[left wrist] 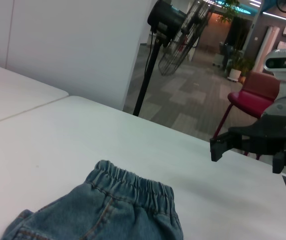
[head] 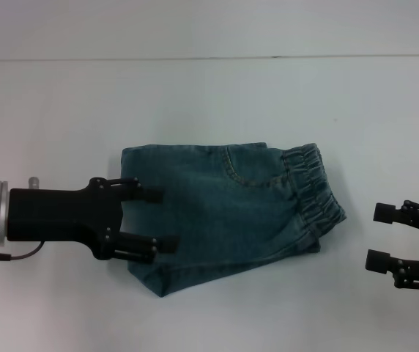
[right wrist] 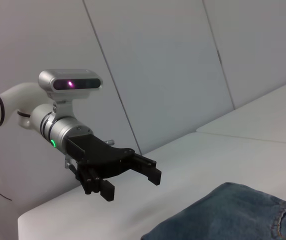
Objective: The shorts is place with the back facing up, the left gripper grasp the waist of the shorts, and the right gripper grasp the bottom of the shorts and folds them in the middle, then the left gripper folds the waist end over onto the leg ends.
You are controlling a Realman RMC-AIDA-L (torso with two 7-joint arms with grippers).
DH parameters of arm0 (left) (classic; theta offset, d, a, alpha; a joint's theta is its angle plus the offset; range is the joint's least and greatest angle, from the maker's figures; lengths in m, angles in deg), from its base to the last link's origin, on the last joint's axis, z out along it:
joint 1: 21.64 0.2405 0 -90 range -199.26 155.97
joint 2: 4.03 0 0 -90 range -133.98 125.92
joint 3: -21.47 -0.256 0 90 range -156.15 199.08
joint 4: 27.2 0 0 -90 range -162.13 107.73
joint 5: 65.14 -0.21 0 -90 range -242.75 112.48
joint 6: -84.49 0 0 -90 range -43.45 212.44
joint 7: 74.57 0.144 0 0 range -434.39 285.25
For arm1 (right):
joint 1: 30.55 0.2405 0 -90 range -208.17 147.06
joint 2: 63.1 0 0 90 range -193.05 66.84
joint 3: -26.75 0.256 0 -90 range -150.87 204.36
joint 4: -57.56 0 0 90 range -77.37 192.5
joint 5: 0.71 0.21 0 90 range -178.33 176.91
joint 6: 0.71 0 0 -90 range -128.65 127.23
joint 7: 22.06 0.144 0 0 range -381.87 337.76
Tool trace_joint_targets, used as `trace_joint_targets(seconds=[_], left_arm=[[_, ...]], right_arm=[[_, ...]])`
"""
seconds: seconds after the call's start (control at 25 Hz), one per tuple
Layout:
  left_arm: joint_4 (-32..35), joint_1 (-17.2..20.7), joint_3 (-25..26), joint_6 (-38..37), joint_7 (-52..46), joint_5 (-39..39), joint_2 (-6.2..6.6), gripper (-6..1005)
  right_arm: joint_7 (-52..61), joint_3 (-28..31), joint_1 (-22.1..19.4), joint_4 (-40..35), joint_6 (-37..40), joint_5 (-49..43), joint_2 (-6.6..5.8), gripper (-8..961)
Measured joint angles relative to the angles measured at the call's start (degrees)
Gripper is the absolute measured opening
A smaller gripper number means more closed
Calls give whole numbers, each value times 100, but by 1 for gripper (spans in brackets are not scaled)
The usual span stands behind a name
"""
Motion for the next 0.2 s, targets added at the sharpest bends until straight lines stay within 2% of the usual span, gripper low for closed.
trace_joint_targets(seconds=[0.2], left_arm=[[4, 9, 93, -103, 0, -17, 0, 936]], right_arm=[[38, 0, -4, -18, -6, 3, -9, 945]])
